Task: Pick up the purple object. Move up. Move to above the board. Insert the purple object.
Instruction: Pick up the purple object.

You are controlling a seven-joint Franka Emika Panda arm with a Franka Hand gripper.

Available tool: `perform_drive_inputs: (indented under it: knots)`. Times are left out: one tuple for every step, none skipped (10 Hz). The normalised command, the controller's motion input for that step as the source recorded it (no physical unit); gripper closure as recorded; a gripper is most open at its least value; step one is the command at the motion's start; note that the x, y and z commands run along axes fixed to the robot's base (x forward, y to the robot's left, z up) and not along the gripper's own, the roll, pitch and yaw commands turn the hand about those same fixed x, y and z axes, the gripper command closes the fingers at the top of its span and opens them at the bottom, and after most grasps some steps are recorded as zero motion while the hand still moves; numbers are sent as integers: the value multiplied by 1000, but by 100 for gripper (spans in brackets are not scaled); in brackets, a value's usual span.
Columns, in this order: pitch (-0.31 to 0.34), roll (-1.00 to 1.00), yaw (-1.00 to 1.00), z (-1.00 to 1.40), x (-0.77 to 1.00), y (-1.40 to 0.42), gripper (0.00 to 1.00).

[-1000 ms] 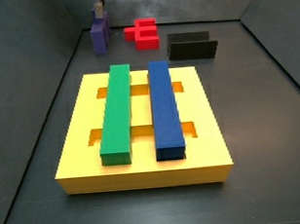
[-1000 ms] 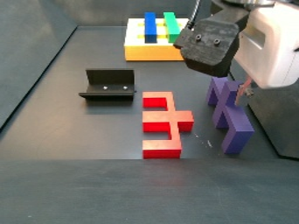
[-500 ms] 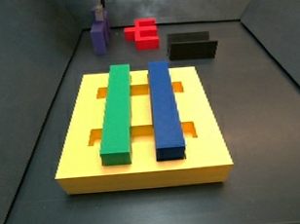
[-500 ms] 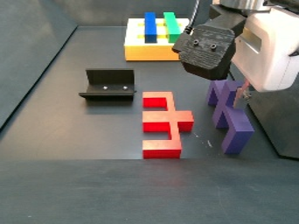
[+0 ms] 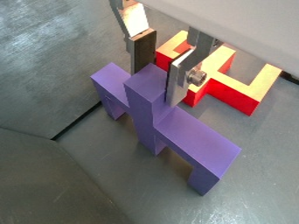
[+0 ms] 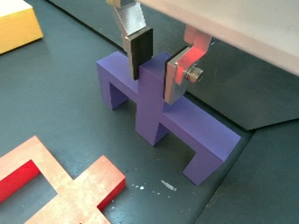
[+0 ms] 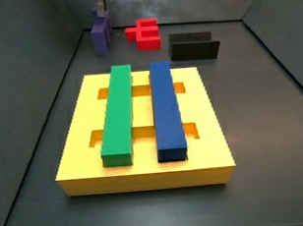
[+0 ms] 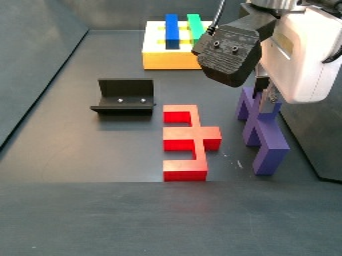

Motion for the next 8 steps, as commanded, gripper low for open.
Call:
perform_drive_inputs:
  knots:
    - [0, 0, 0, 0, 0, 0, 100]
    - [0, 0, 0, 0, 0, 0, 100]
    - [0, 0, 0, 0, 0, 0, 100]
    - [0, 0, 0, 0, 0, 0, 100]
    - [0, 0, 0, 0, 0, 0, 100]
    - [0, 0, 0, 0, 0, 0, 100]
    - [0, 0, 0, 0, 0, 0, 100]
    - [0, 0, 0, 0, 0, 0, 100]
